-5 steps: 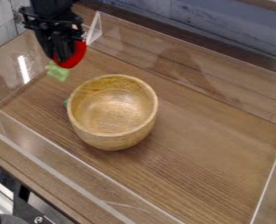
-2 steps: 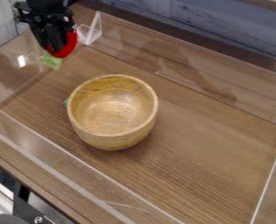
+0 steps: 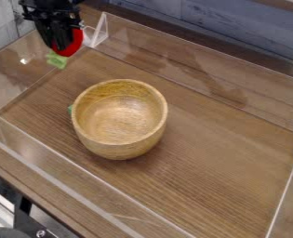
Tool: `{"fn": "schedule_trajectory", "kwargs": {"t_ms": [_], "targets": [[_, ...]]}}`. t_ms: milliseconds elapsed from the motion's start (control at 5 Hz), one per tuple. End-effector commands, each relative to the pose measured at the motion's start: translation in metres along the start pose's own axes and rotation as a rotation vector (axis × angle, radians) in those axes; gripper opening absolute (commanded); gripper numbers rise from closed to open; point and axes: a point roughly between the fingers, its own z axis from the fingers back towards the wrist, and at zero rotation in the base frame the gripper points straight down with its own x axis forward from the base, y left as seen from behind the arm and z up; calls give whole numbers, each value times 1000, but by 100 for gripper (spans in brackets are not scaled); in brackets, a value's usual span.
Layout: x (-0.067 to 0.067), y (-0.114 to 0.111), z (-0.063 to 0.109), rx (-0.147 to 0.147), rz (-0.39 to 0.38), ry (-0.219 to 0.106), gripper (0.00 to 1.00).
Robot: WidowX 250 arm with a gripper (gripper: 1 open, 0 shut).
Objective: Move the red object to the left side of the table
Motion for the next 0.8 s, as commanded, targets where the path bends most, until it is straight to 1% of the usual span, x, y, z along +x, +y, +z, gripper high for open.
{"fn": "schedule_trajectory", "kwargs": {"t_ms": [0, 200, 400, 600], "targets": [[12, 6, 16, 32, -29, -53, 0], [15, 10, 10, 31, -61, -44, 0], [16, 12, 5, 26, -77, -40, 0], [29, 10, -3, 22, -82, -36, 0]]}}
